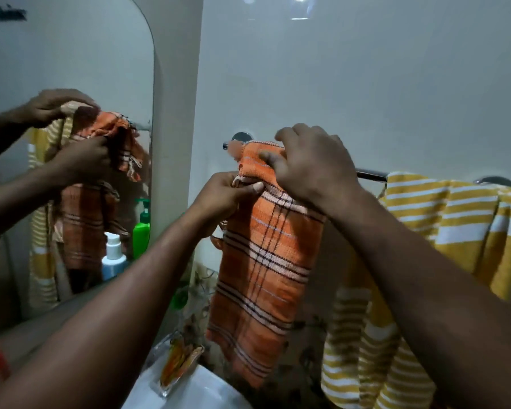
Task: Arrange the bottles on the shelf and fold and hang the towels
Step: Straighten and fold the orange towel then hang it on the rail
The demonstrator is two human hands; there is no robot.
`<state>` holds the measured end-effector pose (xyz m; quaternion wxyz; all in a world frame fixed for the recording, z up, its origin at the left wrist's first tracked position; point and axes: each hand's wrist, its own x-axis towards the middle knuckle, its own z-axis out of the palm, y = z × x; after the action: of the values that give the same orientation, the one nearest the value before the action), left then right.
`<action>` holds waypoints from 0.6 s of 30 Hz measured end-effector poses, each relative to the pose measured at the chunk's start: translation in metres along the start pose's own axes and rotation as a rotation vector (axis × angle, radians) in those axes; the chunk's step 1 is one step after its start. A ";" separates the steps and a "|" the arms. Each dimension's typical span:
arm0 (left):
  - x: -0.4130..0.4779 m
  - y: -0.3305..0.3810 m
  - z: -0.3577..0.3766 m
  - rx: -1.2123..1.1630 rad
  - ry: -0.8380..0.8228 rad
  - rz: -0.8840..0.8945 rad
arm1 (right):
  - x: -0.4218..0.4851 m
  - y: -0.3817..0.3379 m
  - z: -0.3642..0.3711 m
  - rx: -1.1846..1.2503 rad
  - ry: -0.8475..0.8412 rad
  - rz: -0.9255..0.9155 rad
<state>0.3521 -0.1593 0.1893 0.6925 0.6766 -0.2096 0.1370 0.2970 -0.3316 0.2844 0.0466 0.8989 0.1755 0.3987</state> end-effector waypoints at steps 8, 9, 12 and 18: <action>0.011 0.012 -0.012 -0.122 0.050 -0.089 | -0.011 0.019 0.020 -0.154 -0.167 -0.011; 0.012 0.012 -0.013 -0.111 0.058 -0.085 | -0.005 0.021 0.019 -0.166 -0.188 -0.004; 0.015 0.016 -0.007 -0.092 0.086 -0.042 | 0.017 0.027 0.011 -0.079 -0.307 0.026; 0.019 0.030 0.006 -0.201 0.101 -0.082 | -0.003 0.033 -0.005 0.087 0.026 -0.004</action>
<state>0.3539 -0.1661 0.2243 0.7714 0.6041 -0.1593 0.1205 0.3004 -0.3636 0.2926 0.0058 0.8946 0.1949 0.4022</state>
